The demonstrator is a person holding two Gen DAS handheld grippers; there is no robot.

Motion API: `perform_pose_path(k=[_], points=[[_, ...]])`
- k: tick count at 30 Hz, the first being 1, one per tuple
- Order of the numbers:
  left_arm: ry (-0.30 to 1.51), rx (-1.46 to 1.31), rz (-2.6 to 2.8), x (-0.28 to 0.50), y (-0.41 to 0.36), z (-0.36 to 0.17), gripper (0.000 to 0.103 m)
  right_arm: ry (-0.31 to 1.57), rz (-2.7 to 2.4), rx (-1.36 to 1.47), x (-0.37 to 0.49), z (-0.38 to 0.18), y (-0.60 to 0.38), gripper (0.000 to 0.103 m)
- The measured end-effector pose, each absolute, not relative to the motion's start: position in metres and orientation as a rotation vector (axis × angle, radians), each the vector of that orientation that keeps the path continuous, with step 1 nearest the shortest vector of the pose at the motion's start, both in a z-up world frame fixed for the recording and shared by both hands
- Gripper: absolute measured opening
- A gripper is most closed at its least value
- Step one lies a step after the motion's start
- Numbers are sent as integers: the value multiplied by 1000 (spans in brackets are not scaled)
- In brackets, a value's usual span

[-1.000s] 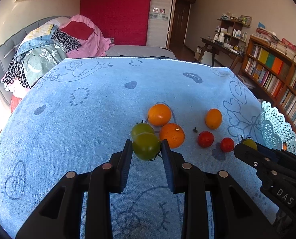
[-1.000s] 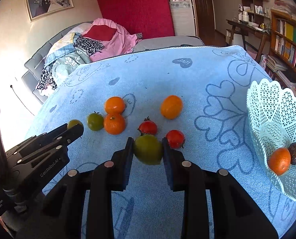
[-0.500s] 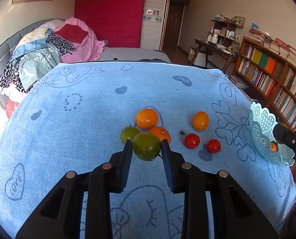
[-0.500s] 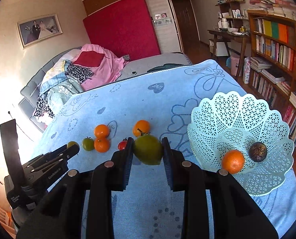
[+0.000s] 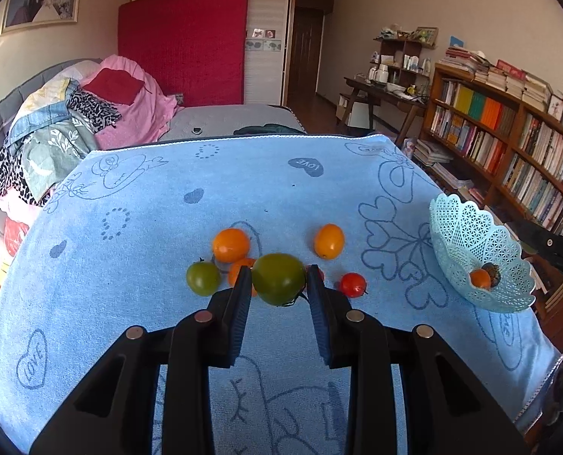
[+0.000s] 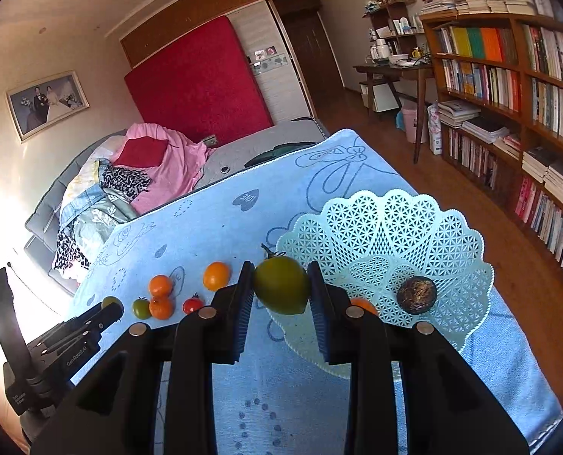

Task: Organize fruits
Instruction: 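Carry both green tomatoes with both tools over the turquoise basket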

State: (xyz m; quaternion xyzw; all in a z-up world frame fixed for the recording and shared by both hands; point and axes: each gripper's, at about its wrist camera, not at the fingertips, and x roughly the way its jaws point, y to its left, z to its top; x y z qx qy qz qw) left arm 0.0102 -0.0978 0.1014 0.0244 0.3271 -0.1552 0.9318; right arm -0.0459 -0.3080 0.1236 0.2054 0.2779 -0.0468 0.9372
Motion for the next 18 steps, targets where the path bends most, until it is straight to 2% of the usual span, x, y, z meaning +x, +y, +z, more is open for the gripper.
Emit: perform_pose_path(k=[18], points=[[637,147,-454,3,-175,121,30,664,-160,583,-38,92,-354,30]])
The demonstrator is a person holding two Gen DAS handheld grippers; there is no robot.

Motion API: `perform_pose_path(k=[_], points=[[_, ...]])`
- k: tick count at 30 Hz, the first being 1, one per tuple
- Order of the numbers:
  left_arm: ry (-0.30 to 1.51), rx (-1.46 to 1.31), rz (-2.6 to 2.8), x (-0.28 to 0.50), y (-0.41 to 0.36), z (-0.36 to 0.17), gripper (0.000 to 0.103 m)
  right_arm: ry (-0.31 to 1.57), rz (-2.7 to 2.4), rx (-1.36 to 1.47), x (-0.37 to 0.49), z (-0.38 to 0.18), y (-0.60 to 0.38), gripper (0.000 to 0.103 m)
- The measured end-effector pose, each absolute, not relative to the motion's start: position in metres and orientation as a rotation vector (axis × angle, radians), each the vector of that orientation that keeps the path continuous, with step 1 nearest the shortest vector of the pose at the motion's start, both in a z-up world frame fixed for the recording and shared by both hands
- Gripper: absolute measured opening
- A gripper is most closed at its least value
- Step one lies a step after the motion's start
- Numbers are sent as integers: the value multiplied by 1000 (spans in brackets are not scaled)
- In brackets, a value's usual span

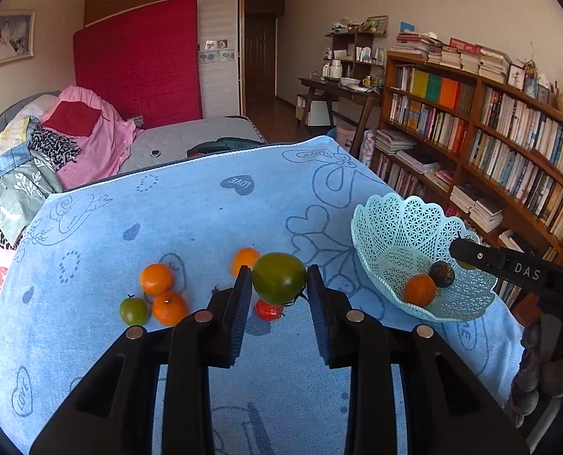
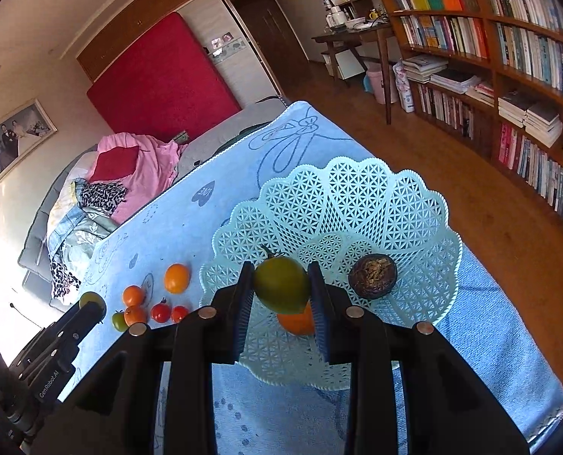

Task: Organize fruits
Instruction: 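Carry both green tomatoes with both tools over the turquoise basket, then open both tools to drop the green tomatoes into the basket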

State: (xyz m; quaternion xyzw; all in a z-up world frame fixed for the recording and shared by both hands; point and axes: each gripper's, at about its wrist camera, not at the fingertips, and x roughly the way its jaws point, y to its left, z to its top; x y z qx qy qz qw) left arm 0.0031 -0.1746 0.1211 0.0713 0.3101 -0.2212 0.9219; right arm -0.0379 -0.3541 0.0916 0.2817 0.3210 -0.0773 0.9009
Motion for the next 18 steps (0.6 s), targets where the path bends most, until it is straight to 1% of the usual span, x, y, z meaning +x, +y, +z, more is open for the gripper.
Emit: perform_pose_path(k=[6,8,10,11,18], points=[[644,161,-480,4,-187,119,30,695,-186,606,-35,82,-361,30],[646,166,-485,4,-190,118,30,707,-199,618,-34,78,-364,34],[647,168,-489,4,-192,117,30,712,-212,632,-34,76,-367,54],[648,169,-490,4,-193,117,30,710,-215,635,-34,75,-369,57],[649,176,-509,5,-200,119,30,663,-222,639,-44,86,-369,58]])
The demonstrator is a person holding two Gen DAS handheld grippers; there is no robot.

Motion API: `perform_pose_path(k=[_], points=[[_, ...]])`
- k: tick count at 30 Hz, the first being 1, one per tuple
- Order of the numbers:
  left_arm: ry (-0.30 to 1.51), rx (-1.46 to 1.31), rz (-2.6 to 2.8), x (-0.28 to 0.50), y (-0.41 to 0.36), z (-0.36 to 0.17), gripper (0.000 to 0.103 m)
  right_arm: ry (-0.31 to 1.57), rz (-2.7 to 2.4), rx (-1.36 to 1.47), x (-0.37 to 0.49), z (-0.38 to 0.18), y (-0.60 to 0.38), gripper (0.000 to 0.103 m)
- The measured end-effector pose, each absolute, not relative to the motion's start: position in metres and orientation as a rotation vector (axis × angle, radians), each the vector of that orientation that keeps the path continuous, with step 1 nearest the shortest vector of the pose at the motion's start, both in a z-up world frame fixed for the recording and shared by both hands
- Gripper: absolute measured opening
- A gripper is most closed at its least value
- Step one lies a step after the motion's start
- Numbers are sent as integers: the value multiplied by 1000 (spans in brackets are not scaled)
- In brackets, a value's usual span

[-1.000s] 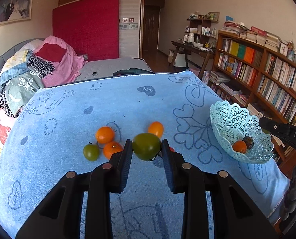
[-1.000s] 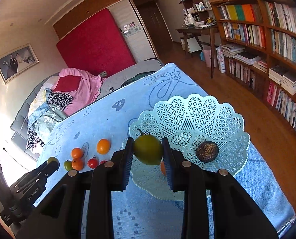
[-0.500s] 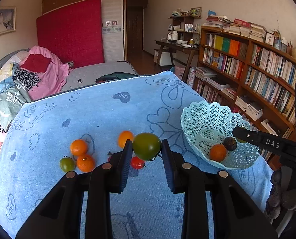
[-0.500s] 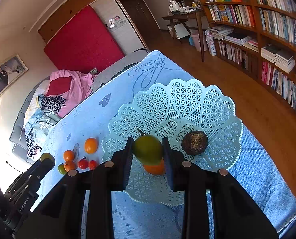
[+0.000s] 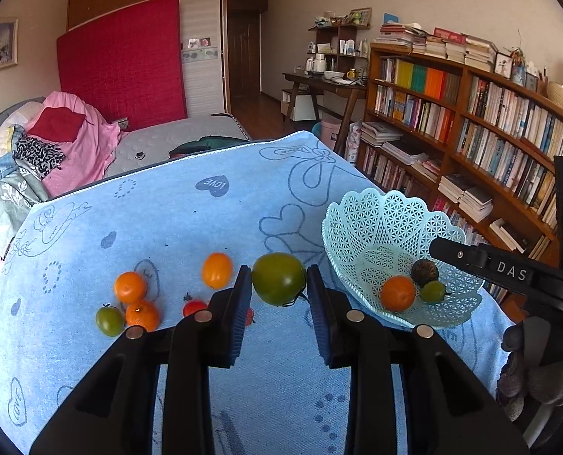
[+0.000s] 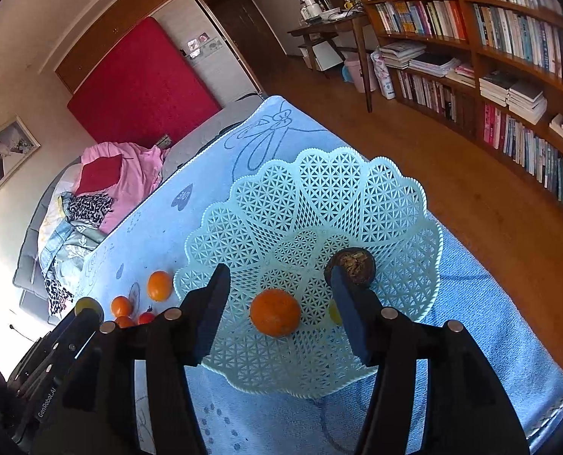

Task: Organize fruits
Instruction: 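Open both tools to drop the green tomatoes into the basket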

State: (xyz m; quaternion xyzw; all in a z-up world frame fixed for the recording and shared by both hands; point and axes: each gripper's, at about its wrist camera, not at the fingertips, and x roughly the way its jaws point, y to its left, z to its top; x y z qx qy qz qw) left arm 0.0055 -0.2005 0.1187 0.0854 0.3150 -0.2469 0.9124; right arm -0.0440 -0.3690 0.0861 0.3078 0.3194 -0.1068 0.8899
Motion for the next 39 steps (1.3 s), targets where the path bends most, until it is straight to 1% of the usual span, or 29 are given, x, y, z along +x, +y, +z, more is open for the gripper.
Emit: perform_pose_path(k=[6,9,19,23,24,25,26,27,28,30,35,37,39], points=[[645,190,-556,5,-216,119,30,617,-245,652,-54,98,-374,59],[647,195,-587,5,-227,118,30,592,-256,652,-58,104,-376,64],[657,222,-653,13,-261,104,30,558,-266,674,-66,112,-382,65],[669,196,-677,19,-265,98,32,568,-262,672,-64,110,-380,65],[676,187,-682,21,-265,97,34,570,-262,671,-63,110,-379,65],[681,182,-683,23,-266,96,42,572,-261,671,-62,110,-379,65],[681,177,-680,23,-266,95,54,571,-261,672,-62,110,-379,65],[675,174,-674,24,-265,95,59,571,-262,671,-62,110,-379,65],[671,172,-666,24,-263,95,61,570,-264,669,-62,110,-379,65],[680,163,-651,28,-259,94,63,570,-265,670,-61,110,-377,65],[693,121,-602,36,-244,95,80,579,-262,666,-59,107,-375,65],[691,108,-578,37,-237,96,84,580,-259,666,-59,107,-375,65],[687,103,-554,39,-230,98,85,577,-260,667,-59,107,-375,66]])
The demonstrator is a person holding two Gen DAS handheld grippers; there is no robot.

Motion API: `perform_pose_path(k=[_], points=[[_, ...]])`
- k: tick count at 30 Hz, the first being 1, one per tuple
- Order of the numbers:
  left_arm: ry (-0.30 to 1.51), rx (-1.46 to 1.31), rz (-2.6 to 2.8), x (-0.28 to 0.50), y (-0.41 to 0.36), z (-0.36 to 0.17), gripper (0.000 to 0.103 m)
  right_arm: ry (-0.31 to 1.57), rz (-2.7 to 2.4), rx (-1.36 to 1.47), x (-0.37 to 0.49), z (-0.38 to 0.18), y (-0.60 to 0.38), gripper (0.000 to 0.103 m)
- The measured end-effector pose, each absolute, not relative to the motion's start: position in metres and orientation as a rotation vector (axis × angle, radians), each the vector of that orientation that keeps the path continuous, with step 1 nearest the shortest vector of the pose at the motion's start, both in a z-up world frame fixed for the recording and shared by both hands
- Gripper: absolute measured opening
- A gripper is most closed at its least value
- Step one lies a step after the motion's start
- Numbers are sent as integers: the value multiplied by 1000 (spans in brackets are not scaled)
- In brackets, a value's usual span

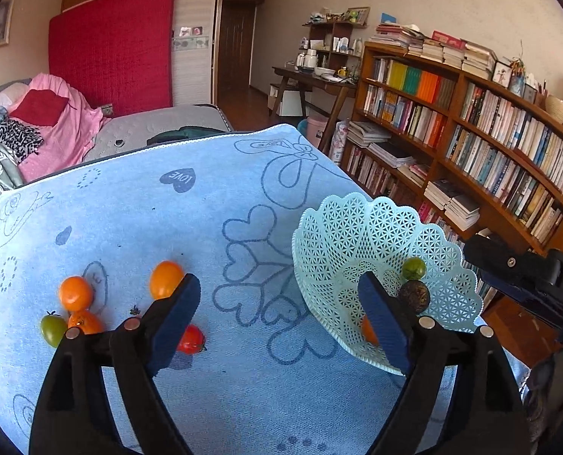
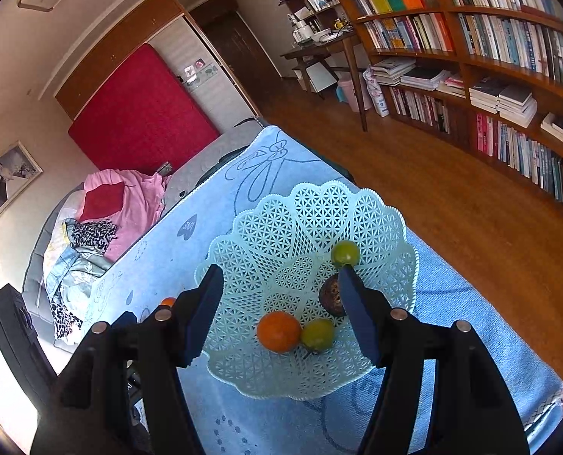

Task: Organize fruits
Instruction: 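Open both tools to drop the green tomatoes into the basket, then move both tools back and close the left tool on a green tomato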

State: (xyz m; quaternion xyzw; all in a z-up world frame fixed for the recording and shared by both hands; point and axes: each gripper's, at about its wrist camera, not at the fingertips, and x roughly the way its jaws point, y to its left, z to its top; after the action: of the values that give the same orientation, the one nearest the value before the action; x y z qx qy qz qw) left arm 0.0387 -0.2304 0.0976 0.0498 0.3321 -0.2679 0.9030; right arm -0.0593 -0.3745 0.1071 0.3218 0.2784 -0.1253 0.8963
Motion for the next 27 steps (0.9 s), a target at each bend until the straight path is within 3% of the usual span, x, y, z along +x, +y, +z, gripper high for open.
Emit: perform_pose_path(k=[6,27], points=[[659,93,-488,40,-211,103,91,562,-262,669,-62,110,-375,71],[605,50,-322,45,-142,129,91,462,-159,494,-64,132,-325,76]])
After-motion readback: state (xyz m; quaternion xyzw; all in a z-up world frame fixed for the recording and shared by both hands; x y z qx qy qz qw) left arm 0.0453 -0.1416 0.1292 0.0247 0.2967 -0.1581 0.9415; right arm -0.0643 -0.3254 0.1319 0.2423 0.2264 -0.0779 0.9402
